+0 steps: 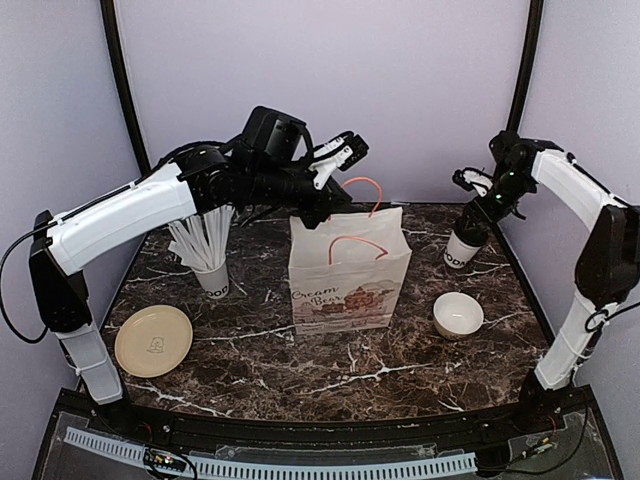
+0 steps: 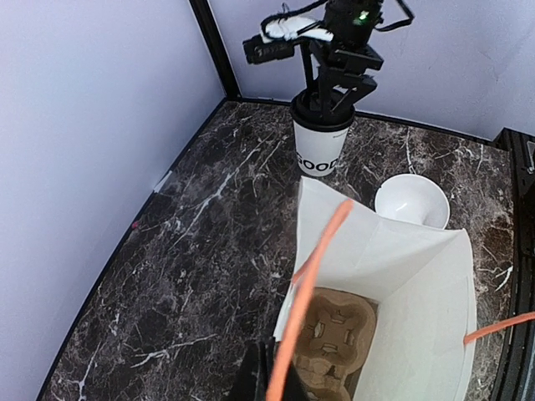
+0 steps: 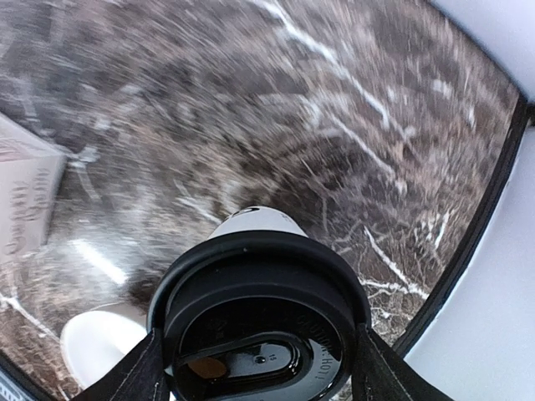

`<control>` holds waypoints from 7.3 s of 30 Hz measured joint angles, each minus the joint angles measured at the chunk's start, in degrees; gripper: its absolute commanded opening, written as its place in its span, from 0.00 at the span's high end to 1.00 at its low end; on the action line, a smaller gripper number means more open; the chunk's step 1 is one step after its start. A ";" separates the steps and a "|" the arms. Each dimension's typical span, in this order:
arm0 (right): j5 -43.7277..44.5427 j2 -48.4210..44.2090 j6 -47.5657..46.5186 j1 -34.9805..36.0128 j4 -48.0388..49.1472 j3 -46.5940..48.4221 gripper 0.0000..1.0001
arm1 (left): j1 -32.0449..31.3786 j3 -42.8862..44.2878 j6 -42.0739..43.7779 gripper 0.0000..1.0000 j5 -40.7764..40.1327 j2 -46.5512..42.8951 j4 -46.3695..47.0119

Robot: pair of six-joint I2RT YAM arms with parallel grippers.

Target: Pack the takeout coffee

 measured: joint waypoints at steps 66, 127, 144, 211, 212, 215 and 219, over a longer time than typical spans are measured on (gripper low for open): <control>21.84 -23.89 -10.71 57.20 13.18 -11.72 0.48 | -5.53 -1.55 -7.52 1.00 -7.65 -4.46 -3.52; 12.85 -17.18 -7.19 54.45 11.26 -0.81 0.46 | -8.79 -16.28 -21.29 0.40 -13.51 -15.61 2.47; 12.48 -16.98 -7.65 51.23 11.67 7.85 0.46 | -8.31 -15.17 -26.99 0.36 -20.52 -24.15 5.14; 8.87 -23.58 -18.45 46.47 9.27 -8.59 0.49 | 2.21 6.91 -9.14 0.47 5.84 2.47 2.91; 9.53 -23.67 -18.69 47.41 8.70 -9.14 0.50 | 1.97 6.80 -8.87 0.46 4.92 2.45 2.80; 10.14 -23.69 -19.04 49.81 7.08 -9.84 0.49 | 0.94 5.03 -8.04 0.42 2.64 1.62 2.82; 9.94 -23.71 -19.12 52.63 5.92 -9.86 0.49 | -0.11 -0.42 -7.69 0.41 -1.25 -2.38 3.58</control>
